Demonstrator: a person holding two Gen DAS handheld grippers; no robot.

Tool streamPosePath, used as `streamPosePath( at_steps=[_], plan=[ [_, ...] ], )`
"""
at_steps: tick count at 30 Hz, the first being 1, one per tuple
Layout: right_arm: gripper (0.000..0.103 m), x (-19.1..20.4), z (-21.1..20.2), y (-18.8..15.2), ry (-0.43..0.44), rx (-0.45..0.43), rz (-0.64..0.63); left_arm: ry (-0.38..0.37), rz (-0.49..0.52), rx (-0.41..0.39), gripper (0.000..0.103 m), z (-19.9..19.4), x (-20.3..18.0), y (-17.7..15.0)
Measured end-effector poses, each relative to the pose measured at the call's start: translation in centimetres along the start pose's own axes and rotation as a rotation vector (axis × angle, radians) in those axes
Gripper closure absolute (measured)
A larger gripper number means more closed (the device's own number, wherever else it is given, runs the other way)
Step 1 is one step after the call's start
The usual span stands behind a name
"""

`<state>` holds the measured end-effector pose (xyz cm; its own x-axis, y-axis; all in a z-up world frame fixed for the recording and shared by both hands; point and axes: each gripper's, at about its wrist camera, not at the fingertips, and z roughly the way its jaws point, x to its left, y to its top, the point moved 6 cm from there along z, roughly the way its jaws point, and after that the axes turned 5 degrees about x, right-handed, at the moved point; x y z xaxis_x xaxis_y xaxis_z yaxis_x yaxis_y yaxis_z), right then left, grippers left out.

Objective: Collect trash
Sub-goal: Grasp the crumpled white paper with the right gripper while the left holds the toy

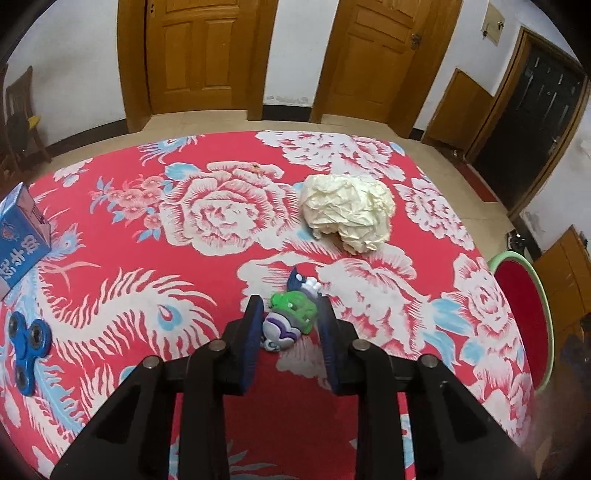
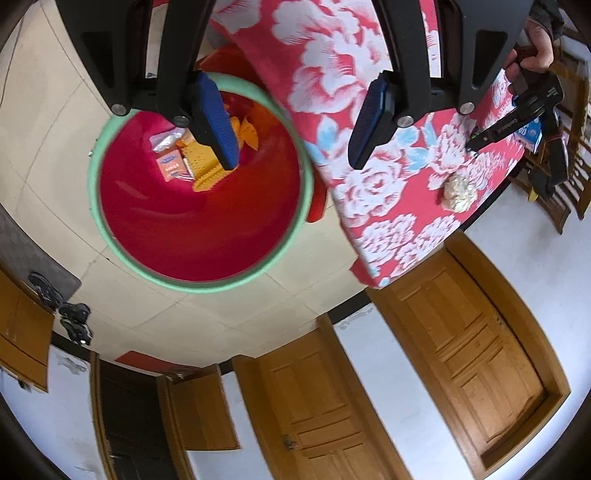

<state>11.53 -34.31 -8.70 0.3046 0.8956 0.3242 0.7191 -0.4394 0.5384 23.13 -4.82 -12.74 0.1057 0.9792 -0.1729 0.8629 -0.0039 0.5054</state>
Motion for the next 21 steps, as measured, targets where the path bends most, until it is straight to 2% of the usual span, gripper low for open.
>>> streamPosePath(
  at_steps=[7, 14, 18, 21],
  plan=[
    [0.038, 4.9, 1.0, 0.5, 0.059, 0.027, -0.098, -0.013, -0.052, -0.051, 0.074, -1.3, 1.2, 0.3],
    [0.038, 10.0, 3.0, 0.7, 0.111, 0.060, -0.182, 0.033, -0.175, -0.076, 0.074, -1.8, 5.1, 1.3],
    [0.038, 13.2, 4.6, 0.9, 0.138, 0.075, -0.237, 0.092, -0.236, -0.112, 0.074, -2.6, 7.5, 1.6],
    [0.038, 15.2, 5.9, 0.9, 0.150, 0.090, -0.270, 0.109, -0.270, -0.134, 0.074, -3.0, 8.9, 1.8]
  ],
)
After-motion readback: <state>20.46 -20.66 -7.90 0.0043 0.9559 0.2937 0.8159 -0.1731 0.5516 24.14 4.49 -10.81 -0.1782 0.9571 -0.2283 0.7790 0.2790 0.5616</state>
